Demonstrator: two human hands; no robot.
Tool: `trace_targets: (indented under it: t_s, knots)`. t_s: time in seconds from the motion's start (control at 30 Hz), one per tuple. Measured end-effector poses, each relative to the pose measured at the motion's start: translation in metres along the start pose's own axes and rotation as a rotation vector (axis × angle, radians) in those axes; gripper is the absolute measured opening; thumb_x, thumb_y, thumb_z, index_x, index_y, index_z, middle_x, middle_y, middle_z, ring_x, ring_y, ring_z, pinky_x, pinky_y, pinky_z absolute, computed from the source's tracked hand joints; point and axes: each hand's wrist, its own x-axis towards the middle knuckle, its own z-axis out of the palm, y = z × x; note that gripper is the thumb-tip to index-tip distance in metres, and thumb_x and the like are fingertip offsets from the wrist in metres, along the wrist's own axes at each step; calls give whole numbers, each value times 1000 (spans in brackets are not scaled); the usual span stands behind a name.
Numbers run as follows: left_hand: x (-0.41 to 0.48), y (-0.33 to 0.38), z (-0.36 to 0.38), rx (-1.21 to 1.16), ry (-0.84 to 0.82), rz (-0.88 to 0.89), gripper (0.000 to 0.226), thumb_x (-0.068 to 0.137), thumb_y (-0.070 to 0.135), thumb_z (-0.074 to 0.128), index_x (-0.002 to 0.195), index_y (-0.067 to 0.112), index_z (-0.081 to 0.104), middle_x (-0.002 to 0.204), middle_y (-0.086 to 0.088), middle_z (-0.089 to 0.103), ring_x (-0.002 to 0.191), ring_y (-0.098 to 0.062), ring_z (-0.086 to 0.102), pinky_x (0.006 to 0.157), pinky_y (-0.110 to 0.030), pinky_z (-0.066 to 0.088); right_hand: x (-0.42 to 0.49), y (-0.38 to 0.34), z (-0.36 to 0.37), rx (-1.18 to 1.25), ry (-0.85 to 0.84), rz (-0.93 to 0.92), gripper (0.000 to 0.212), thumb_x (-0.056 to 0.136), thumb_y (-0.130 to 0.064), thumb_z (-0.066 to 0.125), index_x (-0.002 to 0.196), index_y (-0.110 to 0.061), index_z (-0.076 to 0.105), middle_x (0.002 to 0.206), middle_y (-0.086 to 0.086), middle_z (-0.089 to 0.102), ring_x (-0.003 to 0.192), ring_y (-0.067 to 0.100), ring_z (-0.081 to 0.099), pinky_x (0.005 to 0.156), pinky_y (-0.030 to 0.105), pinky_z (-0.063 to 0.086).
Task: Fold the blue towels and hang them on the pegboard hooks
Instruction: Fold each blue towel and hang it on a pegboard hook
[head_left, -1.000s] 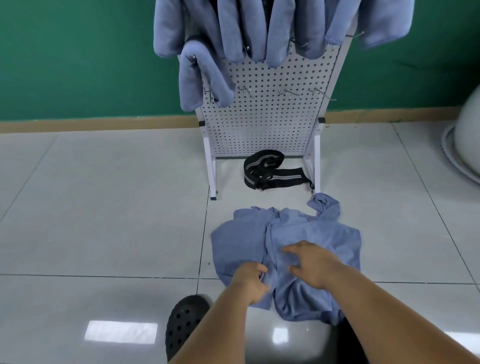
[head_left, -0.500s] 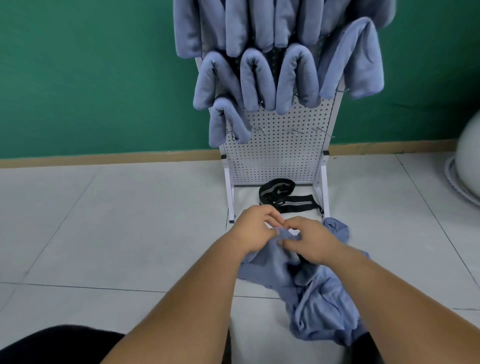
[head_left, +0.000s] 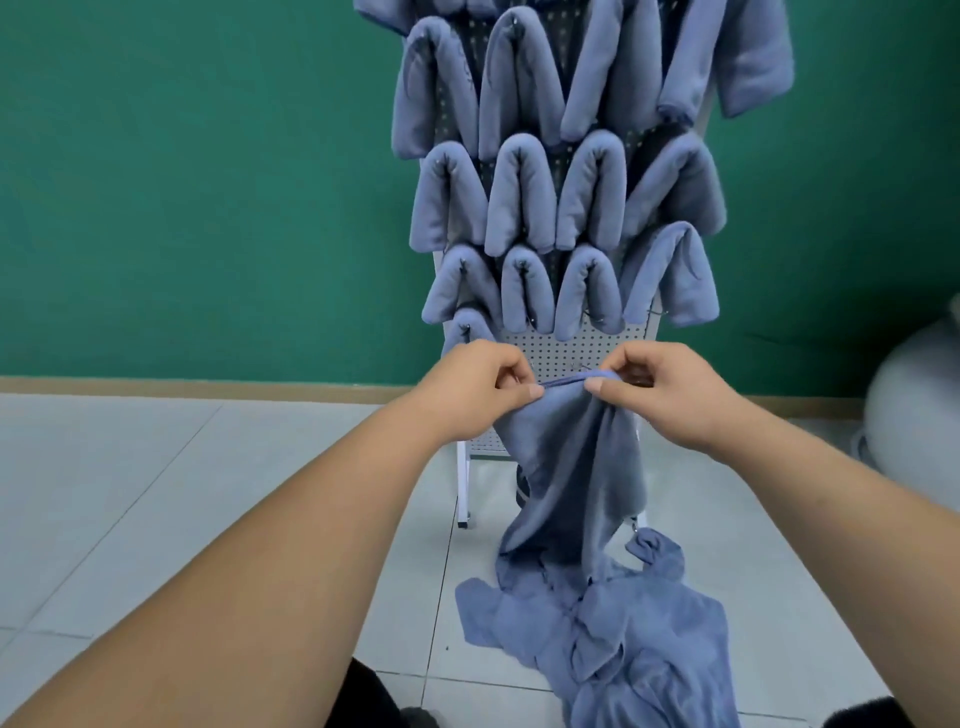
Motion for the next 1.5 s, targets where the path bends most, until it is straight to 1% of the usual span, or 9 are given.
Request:
trace_targets:
  t_s: [0.2, 0.4, 0.47, 0.63, 0.77, 0.93, 1.0, 1.13, 1.5]
  knots:
    - [-3, 21, 13, -424, 12, -47, 5, 99, 24, 73, 104, 23, 73, 70, 2, 60, 66, -15, 49, 62, -29, 43, -5, 16, -6, -259, 90, 105, 15, 89, -37, 81, 99, -32, 70, 97, -11, 74, 88, 10, 71, 90, 38, 58]
    - [10, 40, 27, -825, 38, -178, 10, 101, 9, 69, 108, 11, 76, 86, -8, 73, 85, -22, 70, 89, -42, 63, -2, -17, 10, -67, -149, 125, 41, 73, -37, 95, 97, -21, 66, 86, -3, 74, 75, 14, 69, 82, 40, 60]
    - [15, 47, 24, -915, 36, -185, 13, 99, 4, 69, 109, 8, 77, 95, -11, 77, 89, -23, 74, 87, -39, 63, 2, -18, 18, -94, -86, 137, 46, 75, -48, 91, 99, -25, 61, 92, -4, 74, 80, 15, 71, 80, 39, 60]
    - [22, 49, 20, -1100, 169, -236, 16, 99, -2, 67, 110, 5, 75, 105, -16, 77, 93, -22, 76, 86, -30, 64, 12, -9, 21, 93, 121, 181, 3, 101, -22, 67, 98, -21, 67, 85, 8, 78, 81, 27, 74, 87, 56, 61]
    - [18, 38, 17, -913, 247, -306, 23, 100, -5, 60, 112, 6, 76, 105, -15, 78, 85, -19, 76, 79, -28, 65, 12, -11, 10, 82, 194, 112, 8, 99, -27, 72, 93, -25, 76, 71, 0, 69, 65, 12, 55, 71, 45, 57]
    - [11, 30, 20, -93, 77, -105, 22, 93, 24, 72, 112, 35, 71, 113, 10, 67, 88, -13, 69, 81, -38, 60, 12, -18, 4, -12, 204, 47, 22, 98, -39, 72, 81, -27, 78, 61, -14, 56, 61, 6, 45, 63, 26, 40]
    - [13, 31, 23, -75, 100, -49, 20, 92, 42, 77, 110, 36, 70, 116, 12, 58, 88, -8, 67, 83, -33, 56, 12, -20, 4, -69, 180, 40, 23, 97, -39, 72, 78, -26, 78, 57, -13, 53, 57, 5, 42, 59, 24, 38]
    - [15, 31, 19, -239, 142, 15, 7, 94, 30, 78, 100, 29, 76, 93, 10, 75, 88, -6, 69, 83, -26, 56, 13, -18, 6, -142, 129, 50, 21, 96, -41, 73, 78, -31, 78, 53, -14, 52, 54, 4, 43, 55, 18, 34]
    - [19, 0, -1, 226, 144, -24, 11, 101, 31, 64, 90, 30, 65, 83, 16, 62, 79, -12, 60, 74, -38, 55, 10, 18, -18, -108, -64, 145, 23, 94, -44, 76, 85, -23, 77, 74, -2, 66, 68, 13, 50, 69, 32, 43]
